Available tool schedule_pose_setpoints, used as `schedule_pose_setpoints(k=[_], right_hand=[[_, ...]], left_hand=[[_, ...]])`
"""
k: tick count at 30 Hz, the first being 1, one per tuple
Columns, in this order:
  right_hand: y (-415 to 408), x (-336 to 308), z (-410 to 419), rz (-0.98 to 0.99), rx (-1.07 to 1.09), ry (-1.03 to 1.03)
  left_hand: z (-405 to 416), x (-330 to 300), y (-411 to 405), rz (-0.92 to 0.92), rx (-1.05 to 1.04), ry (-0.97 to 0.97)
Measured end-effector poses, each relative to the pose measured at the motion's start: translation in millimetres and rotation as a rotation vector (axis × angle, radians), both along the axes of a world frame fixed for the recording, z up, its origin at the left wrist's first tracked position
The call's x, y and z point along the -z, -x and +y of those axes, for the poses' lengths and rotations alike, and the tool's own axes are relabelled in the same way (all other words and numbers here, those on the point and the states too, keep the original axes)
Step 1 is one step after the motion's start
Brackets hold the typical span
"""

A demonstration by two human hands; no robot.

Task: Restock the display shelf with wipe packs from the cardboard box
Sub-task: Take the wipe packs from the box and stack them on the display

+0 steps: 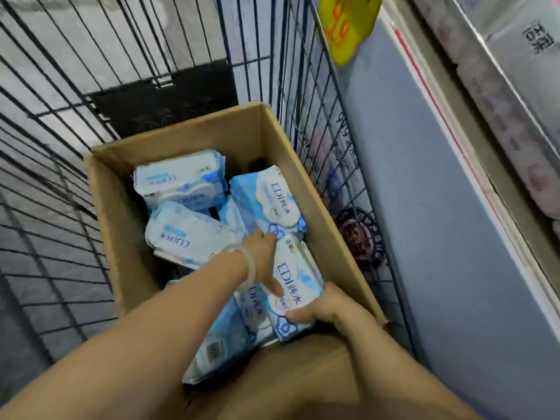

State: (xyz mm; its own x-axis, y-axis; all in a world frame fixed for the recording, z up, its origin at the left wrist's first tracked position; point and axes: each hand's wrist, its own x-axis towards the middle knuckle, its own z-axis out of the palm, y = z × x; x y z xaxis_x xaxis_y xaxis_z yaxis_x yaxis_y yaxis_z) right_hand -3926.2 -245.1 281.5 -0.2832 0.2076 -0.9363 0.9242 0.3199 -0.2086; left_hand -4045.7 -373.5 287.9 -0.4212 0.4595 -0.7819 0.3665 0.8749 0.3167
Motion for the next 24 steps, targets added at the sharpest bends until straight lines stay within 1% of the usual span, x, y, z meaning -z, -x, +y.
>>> schedule_pose_setpoints(k=[3,6,8,11,13,16,17,19,21,24], right_hand=[[4.3,2.0,-0.6,-0.019,0.176,0.044],[4.8,-2.2,-8.4,0.004,0.170,0.008],[5.7,-12.5,-8.9,0.018,0.092,-0.058],[7.6,-28.5,-4.0,0.070,-0.035,-0.128],[12.0,-41.2,-2.4,0.099,-0.073,-0.117],[23.1,-66.2,-1.7,0.179,-0.109,-0.054],[26.3,-73.9,-0.6,0.218,-0.131,-0.035],[32.8,-96.3,1.2,0.291,-0.218,-0.039],[37.9,-122.8,2.5,0.330,-0.276,-0.035],[41.7,-154.1,6.2,0.402,-0.309,-0.035]], left_hand=[[6.0,1.4,-2.6,-0.003,0.013,0.046],[5.8,2.8,-3.1,-0.031,-0.049,0.027],[-1.3,2.2,-1.3,-0.037,-0.105,-0.004],[-16.8,-6.9,0.4,-0.042,-0.281,-0.111],[-29.6,-18.7,2.3,-0.071,-0.343,-0.178],[-51.3,-33.7,2.2,-0.188,-0.445,-0.238],[-58.9,-35.7,0.4,-0.189,-0.505,-0.270],[-69.5,-41.3,-3.2,-0.108,-0.593,-0.329],[-74.9,-54.0,-9.3,-0.094,-0.681,-0.392],[-76.5,-81.5,-11.8,-0.092,-0.726,-0.484]])
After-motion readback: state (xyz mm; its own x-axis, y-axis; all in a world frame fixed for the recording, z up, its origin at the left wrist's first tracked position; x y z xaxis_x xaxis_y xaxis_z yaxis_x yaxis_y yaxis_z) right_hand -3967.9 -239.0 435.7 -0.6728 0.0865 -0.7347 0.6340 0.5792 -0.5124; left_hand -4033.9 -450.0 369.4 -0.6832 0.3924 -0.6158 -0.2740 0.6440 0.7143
